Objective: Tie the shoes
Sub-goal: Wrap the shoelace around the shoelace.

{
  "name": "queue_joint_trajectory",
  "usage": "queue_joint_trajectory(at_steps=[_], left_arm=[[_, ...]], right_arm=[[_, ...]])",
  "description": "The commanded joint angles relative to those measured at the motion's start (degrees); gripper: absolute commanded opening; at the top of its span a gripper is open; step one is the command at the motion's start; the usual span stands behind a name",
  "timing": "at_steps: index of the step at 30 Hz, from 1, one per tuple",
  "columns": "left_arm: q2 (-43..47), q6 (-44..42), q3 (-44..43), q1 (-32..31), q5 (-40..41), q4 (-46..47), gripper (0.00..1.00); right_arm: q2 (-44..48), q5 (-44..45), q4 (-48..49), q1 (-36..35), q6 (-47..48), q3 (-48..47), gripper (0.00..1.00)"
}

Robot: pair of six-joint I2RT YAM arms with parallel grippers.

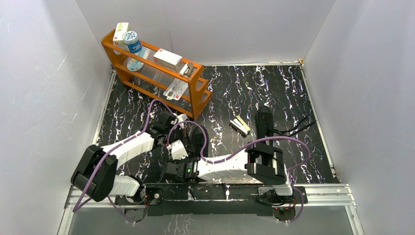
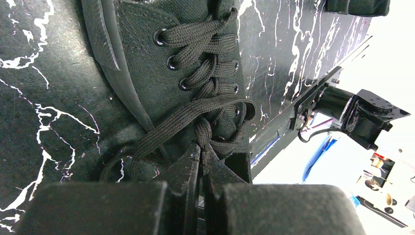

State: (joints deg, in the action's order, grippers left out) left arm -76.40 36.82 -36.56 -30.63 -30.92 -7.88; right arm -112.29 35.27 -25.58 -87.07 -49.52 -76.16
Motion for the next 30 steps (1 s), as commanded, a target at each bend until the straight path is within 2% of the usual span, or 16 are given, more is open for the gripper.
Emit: queue_joint_trajectory(at_steps=[1,3,7,13,18,19,21,25,28,30], left_arm=[[3.08,-0.39,-0.37,-0.44,-4.33,-1.61,0.0],[3.18,-0.33,-0.18,-0.39,-4.32,-1.56,0.0],[3.06,-0.17,0.08,-0.39,-4.34,-1.36,0.0],[2.75,-0.78,-0.31,-0.44,-4.62,-1.59,0.0],[2.57,-1.75,-0.31,-0.39,-4.25,-2.52,0.0],[2.62,-1.75,-0.28,-0.39,-4.2,-2.52,0.0],[2.87,-1.75,-0.12,-0.39,-3.92,-2.5,0.0],[3.1,-1.79,-0.33,-0.39,-3.49,-2.32,0.0],[2.69,-1.97,-0.9,-0.39,-3.95,-2.53,0.0],[2.64,-1.43,-0.92,-0.39,-4.82,-2.13,0.0]], right_arm=[[-2.14,2.35,-5.62,1.55,-5.27,-0.23,0.39],[-2.31,2.87,-7.14,1.55,-6.63,-0.12,0.37],[-3.3,2.37,-12.82,1.12,-10.12,-1.86,0.4],[-1.88,1.83,-13.17,-0.69,-11.6,-0.28,0.43],[-1.35,1.33,-10.53,-0.63,-11.73,1.88,0.3],[-1.43,1.49,-10.54,-0.65,-11.2,1.51,0.22],[-1.44,2.42,-11.06,-0.59,-9.88,0.45,0.0],[-0.08,3.39,-15.97,-0.65,-6.78,-4.24,0.0],[5.47,-6.82,-16.61,1.07,-2.86,-4.29,0.0],[10.71,-13.39,-15.77,2.63,-2.59,-0.46,0.0]])
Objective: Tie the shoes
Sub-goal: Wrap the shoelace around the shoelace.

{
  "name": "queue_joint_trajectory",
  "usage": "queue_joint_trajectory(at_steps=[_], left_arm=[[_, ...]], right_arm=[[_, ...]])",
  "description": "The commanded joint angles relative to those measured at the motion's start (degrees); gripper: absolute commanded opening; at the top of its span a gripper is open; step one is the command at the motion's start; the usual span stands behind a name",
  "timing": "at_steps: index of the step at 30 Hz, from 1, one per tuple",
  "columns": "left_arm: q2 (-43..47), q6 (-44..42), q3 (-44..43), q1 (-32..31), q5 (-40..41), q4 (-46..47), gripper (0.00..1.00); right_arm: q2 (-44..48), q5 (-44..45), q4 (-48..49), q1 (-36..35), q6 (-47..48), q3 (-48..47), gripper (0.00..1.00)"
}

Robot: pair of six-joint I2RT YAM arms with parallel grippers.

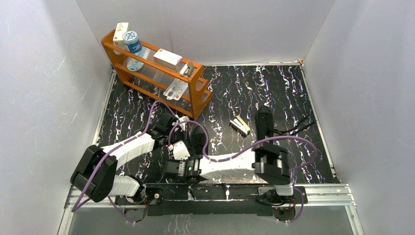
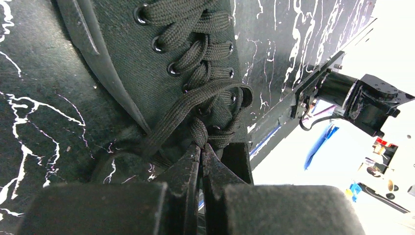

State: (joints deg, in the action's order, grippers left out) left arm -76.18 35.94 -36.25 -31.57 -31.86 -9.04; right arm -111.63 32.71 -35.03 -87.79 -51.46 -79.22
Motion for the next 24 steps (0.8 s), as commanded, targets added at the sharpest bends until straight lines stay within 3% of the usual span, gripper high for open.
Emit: queue_joint_trajectory(at_steps=[1,8,12,18,24], left_arm=[[2.55,-0.08,-1.25,0.5,-4.14,-0.6,0.0],[4.11,2.94,-1.96,0.55,-5.23,0.95,0.0],[4.09,4.56,-1.36,0.55,-6.28,1.4,0.0],[3.99,4.2,-3.39,0.55,-5.9,-0.3,0.0],[2.75,2.47,-6.95,0.55,-2.87,-2.69,0.0]], right_arm=[[13.07,-11.73,-6.98,3.56,-1.29,4.24,0.0],[30.15,-19.75,-6.93,12.04,2.59,16.01,0.0],[35.78,-26.34,-7.27,21.42,9.78,18.63,0.0],[34.83,-33.17,-9.56,31.73,18.72,18.55,0.0],[31.48,-36.4,-12.26,33.87,22.86,20.51,0.0]])
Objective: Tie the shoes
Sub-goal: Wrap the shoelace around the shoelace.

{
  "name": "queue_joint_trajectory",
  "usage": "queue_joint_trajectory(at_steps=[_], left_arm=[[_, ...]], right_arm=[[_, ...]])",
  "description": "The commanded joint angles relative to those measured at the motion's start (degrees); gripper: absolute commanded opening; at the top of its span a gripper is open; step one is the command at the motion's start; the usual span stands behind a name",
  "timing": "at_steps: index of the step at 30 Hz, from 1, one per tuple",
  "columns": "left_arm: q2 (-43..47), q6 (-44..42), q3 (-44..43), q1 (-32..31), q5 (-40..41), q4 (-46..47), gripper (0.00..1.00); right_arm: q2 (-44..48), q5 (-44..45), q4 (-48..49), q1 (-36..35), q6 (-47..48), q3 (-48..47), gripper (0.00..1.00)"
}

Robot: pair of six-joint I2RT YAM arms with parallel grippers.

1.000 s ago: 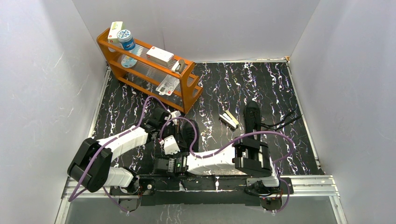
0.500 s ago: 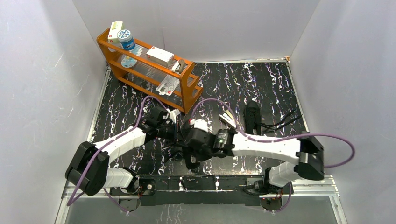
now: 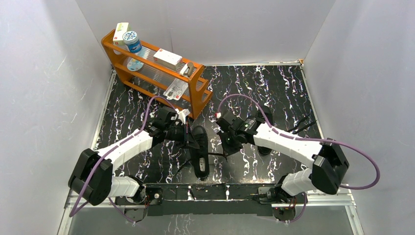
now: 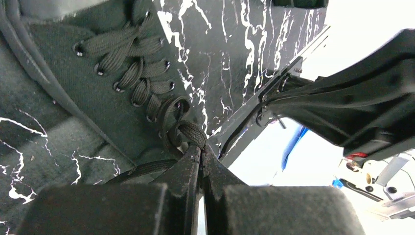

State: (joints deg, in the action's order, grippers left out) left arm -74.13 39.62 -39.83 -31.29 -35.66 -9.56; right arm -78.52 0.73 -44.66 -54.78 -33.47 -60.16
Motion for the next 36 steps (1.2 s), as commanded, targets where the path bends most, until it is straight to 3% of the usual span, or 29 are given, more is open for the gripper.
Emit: queue_joint_trajectory(at_steps=[1,6,9,11,14,17,25,29,32,36], left_arm=[[0.54,-1.27,-3.35,0.26,1.47,-2.43,0.0],[-1.28,-4.51,-1.96,0.26,2.46,-4.16,0.0],[-2.65,-6.18,-1.93,0.26,0.71,-5.84,0.0],[-2.14,-6.26,-1.78,0.26,0.4,-6.18,0.0],[-0.56,-5.69,-1.53,0.26,1.47,-6.61,0.0],[0.39,-4.48,-1.01,0.26,1.37,-6.82,0.0],[1.14,-4.47,-1.17,0.25,1.3,-8.4,0.0],[0.9,-5.45,-1.89,0.26,1.67,-9.86,0.0],[1.25,-5.36,-1.77,0.26,2.05,-9.55,0.0],[0.8,-6.19,-2.08,0.26,1.87,-9.58,0.0]], right_arm=[[-2.21,-5.27,-2.66,1.35,5.25,2.33,0.0],[-5.13,-8.3,-0.46,2.61,10.85,3.5,0.0],[-4.66,-13.19,7.43,2.68,15.62,4.59,0.08],[-4.98,-14.75,10.53,2.67,19.15,4.08,0.16],[-6.39,-14.91,11.06,2.68,24.68,1.5,0.39],[-5.5,-17.1,14.97,2.67,29.18,0.59,0.52],[-4.3,-23.24,24.79,2.14,42.48,1.83,0.55],[-4.24,-10.58,16.18,3.39,36.79,0.81,0.53],[-1.05,-2.25,9.84,4.04,24.97,1.95,0.53],[2.9,-3.65,-3.12,4.13,14.87,-1.07,0.6]])
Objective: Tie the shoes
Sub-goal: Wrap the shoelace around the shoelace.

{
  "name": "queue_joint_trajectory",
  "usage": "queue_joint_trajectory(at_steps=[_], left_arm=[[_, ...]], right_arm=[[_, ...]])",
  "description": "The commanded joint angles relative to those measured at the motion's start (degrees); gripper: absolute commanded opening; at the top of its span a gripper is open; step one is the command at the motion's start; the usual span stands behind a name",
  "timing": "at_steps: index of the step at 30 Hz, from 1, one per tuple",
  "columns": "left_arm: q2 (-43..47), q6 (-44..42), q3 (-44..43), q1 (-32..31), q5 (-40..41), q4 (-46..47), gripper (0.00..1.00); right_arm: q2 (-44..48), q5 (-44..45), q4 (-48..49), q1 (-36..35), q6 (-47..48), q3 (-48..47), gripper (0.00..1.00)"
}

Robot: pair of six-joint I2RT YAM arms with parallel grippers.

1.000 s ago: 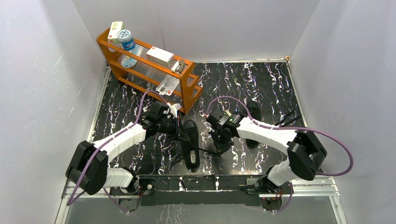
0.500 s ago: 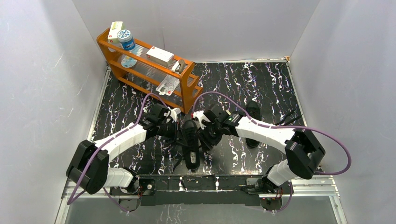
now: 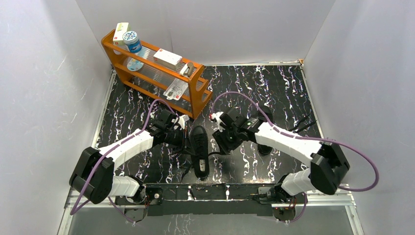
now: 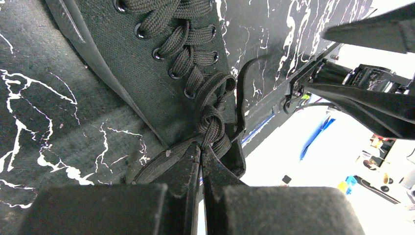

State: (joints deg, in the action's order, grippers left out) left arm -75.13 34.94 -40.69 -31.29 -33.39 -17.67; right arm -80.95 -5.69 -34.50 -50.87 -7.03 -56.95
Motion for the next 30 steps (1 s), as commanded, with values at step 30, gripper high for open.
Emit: queue_joint_trajectory(at_steps=[30], left_arm=[[1.21,-2.18,-3.59,0.35,-1.2,-3.74,0.0]], right_arm=[[-0.42,-35.72,36.41,0.16,30.78,12.44,0.42]])
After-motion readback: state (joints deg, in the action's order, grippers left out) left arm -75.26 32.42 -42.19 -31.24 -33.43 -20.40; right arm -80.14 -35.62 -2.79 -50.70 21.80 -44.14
